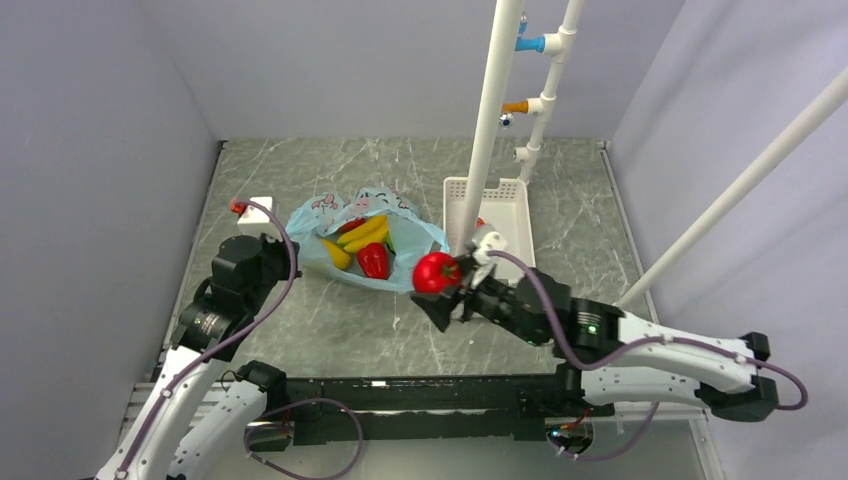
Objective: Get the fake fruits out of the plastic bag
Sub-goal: Place the fake fruit in the bin.
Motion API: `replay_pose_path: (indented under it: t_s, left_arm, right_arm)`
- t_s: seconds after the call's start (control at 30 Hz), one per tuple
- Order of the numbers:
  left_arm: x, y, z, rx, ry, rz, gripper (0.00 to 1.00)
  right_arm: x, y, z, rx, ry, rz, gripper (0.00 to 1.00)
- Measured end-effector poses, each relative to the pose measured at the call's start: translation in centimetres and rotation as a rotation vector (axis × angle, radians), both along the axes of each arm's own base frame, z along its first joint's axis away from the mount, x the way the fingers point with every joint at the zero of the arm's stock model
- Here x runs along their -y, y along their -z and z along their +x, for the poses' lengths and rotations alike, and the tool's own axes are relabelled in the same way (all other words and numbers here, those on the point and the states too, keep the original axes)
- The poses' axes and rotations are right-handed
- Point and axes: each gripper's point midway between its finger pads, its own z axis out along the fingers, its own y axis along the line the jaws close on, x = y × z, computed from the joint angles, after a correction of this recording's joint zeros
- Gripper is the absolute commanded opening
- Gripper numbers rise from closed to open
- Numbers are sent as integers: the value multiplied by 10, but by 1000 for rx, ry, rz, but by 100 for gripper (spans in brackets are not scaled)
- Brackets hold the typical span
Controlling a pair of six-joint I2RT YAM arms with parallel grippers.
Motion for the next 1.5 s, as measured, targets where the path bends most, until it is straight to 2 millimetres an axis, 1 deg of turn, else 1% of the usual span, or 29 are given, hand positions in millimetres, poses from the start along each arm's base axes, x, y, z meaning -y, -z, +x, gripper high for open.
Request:
replay_pose_path:
  t_s: [0.13,0.2,0.23,0.3,0.37,0.43,0.53,0.57,0.63,0.67,0.73,0.77,0.8,0.87,0.93,1.03,1.07,1.13,1.2,1.23,1.33,1.37,1.43,1.47,1.5]
  left_arm:
    - [0,4,1,-10,0,4,0]
    - [0,6,2,-18,-1,9,0]
    - [0,7,3,-22,-1,12,0]
    - [1,10,4,-34,-1,16,0]
    - [1,12,6,-45,-1,20,0]
    - [2,10,8,-53,1,22,0]
    - [4,0,11,-40,5,20,0]
    - [5,-6,12,-30,7,19,0]
    - [5,-18,15,-7,12,18,0]
    - [7,-25,16,5,18,17,0]
    - [9,-35,19,22,28,11,0]
    - [10,-38,20,29,32,9,0]
    - [12,-39,21,35,40,9,0]
    - [14,-37,22,31,55,18,0]
    - [16,-35,23,24,71,27,0]
    - [21,-37,26,8,99,41,0]
    - [24,-39,28,7,110,40,0]
    - [27,-43,32,10,121,36,0]
    - [29,-43,33,10,128,32,0]
    - [30,-45,33,11,130,31,0]
    - [32,-58,34,35,137,21,0]
    - [32,-62,35,43,138,18,0]
    - [33,-72,36,65,139,13,0]
    - [33,-77,37,78,140,12,0]
    - [33,-81,38,92,140,13,0]
  right_arm:
    - [51,17,-8,-49,47,-5,0]
    - [69,21,-11,-74,70,0,0]
    - [75,21,-10,-84,83,3,0]
    - [90,23,-8,-114,136,15,0]
    - [103,27,0,-157,225,12,0]
    - [118,38,11,-213,368,-10,0]
    - [136,56,32,-256,584,-87,0]
    - [140,62,40,-264,652,-121,0]
    - [154,73,62,-278,794,-169,0]
    - [164,83,76,-294,862,-200,0]
    - [180,95,90,-313,936,-227,0]
    - [193,103,98,-331,973,-235,0]
    - [204,107,104,-345,1007,-240,0]
    - [219,110,118,-382,1038,-223,0]
    - [226,115,136,-423,1044,-201,0]
    - [224,128,165,-513,992,-197,0]
    - [220,134,177,-547,961,-205,0]
    - [200,148,201,-608,868,-219,0]
    - [184,162,215,-655,790,-226,1]
    - [177,168,219,-677,754,-229,4]
    - [164,185,228,-727,691,-247,27]
    - [162,190,231,-739,683,-254,44]
    - [161,200,233,-757,672,-278,71]
    - [162,203,233,-762,670,-287,79]
    - [163,207,233,-767,668,-300,84]
